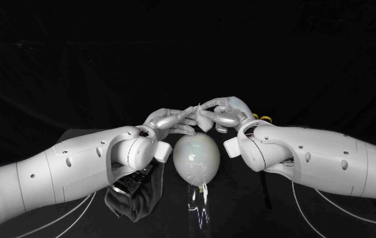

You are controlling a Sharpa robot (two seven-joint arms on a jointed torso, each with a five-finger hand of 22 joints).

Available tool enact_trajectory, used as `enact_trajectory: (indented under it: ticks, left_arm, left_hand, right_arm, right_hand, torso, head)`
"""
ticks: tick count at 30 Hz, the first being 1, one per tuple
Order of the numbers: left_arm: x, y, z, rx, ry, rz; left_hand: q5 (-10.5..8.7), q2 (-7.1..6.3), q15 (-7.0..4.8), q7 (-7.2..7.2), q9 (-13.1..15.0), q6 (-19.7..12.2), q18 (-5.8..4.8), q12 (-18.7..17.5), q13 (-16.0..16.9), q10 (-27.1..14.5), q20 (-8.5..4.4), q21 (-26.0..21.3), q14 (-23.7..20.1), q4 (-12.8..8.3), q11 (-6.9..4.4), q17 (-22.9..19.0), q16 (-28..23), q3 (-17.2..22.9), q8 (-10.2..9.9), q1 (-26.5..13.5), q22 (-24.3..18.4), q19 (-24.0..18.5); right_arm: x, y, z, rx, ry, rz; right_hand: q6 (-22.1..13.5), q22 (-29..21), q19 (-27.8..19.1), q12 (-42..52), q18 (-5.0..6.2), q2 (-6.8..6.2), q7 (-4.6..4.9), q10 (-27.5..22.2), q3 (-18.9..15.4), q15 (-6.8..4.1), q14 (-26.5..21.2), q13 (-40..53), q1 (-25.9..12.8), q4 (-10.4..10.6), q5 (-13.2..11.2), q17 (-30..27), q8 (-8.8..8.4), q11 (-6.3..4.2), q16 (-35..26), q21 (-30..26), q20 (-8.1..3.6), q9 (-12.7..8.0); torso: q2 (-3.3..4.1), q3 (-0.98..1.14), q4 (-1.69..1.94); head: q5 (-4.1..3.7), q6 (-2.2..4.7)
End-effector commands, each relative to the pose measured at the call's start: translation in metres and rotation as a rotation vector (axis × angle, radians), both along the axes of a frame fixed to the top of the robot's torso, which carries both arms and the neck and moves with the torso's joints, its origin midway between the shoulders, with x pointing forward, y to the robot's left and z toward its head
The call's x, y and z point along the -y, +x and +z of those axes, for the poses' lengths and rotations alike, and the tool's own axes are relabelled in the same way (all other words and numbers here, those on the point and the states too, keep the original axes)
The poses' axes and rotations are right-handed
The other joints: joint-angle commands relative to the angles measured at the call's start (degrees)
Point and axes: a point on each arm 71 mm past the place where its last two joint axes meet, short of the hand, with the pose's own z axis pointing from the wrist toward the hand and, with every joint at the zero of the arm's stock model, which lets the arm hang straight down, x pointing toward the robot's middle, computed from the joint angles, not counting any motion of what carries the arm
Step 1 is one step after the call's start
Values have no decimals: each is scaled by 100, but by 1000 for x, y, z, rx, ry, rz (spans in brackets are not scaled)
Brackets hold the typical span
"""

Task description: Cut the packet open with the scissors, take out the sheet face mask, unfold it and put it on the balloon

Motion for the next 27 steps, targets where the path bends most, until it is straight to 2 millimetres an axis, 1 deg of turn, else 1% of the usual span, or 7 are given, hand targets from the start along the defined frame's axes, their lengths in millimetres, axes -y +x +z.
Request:
enact_trajectory:
  ticks: [1, 8, 15, 20, 24, 27]
  left_arm:
    - [4, -1, 2, 3, -30, -23]
    - [8, -1, 3, 3, -39, -43]
    - [12, -2, 4, 7, -51, -65]
    - [13, -3, 5, 10, -61, -78]
    - [12, -3, 5, 14, -69, -81]
    - [12, -3, 6, 16, -73, -79]
  left_hand:
    - [-19, 8, -8, 5, -7, -36, 19, -25, -4, -37, 34, -37, -37, 2, 5, 10, -13, -37, -28, -39, -7, 4]
    - [-18, 5, 2, 6, -9, -27, 14, -34, 2, -35, 45, -57, -63, -13, 8, 21, -22, -59, -39, -3, -19, -16]
    - [-18, -6, 1, -18, -11, 27, 3, -53, 17, 0, 90, -132, -118, -39, -9, 61, -38, -96, -60, 179, -60, -113]
    - [-18, -21, -10, -51, -10, 88, 0, -66, 23, 53, 122, -178, -147, -47, -35, 92, -46, -120, -65, 312, -86, -174]
    - [-17, -5, -20, -77, -13, 116, 1, -95, 19, 74, 150, -214, -172, -63, -53, 118, -53, -106, -82, 455, -105, -225]
    - [-17, 50, -29, -98, -14, 138, 4, -113, 16, 93, 163, -226, -181, -73, -68, 135, -55, -63, -88, 558, -112, -245]
  right_arm:
    - [-4, -2, 1, -6, 3, 34]
    - [-6, -3, 0, -15, 3, 45]
    - [-8, -3, -1, -26, 2, 52]
    - [-7, -2, -1, -29, 0, 50]
    - [-7, -2, -2, -32, -1, 48]
    - [-7, -2, -2, -34, -1, 49]
  right_hand:
    - [29, 758, 48, 20, -62, 19, 1, 57, 24, -47, 570, 152, -60, 3, 17, 1389, 37, -14, 28, 8, -3, 7]
    - [29, 758, 48, 20, -62, 19, 1, 57, 24, -47, 570, 152, -60, 3, 17, 1389, 37, -14, 28, 8, -3, 7]
    - [27, 757, 46, 27, -61, 21, 1, 61, 34, -47, 571, 161, -70, -1, 17, 1392, 38, -15, 29, 3, -4, 8]
    - [27, 757, 46, 27, -61, 21, 1, 61, 34, -47, 571, 161, -70, -1, 17, 1392, 38, -15, 29, 3, -4, 8]
    - [27, 760, 50, 32, -62, 23, 1, 64, 39, -47, 575, 166, -76, -3, 17, 1403, 39, -15, 32, 10, -4, 9]
    - [27, 760, 50, 32, -62, 23, 1, 64, 39, -47, 575, 166, -76, -3, 17, 1403, 39, -15, 32, 10, -4, 9]
  torso:
    - [-1, 0, -6]
    - [-3, 3, -6]
    - [-2, 2, -8]
    - [-1, 1, -4]
    - [-1, 1, -2]
    - [0, 2, -2]
  head:
    - [11, -7]
    - [16, -15]
    - [19, -15]
    - [6, -14]
    - [4, -14]
    - [3, -17]
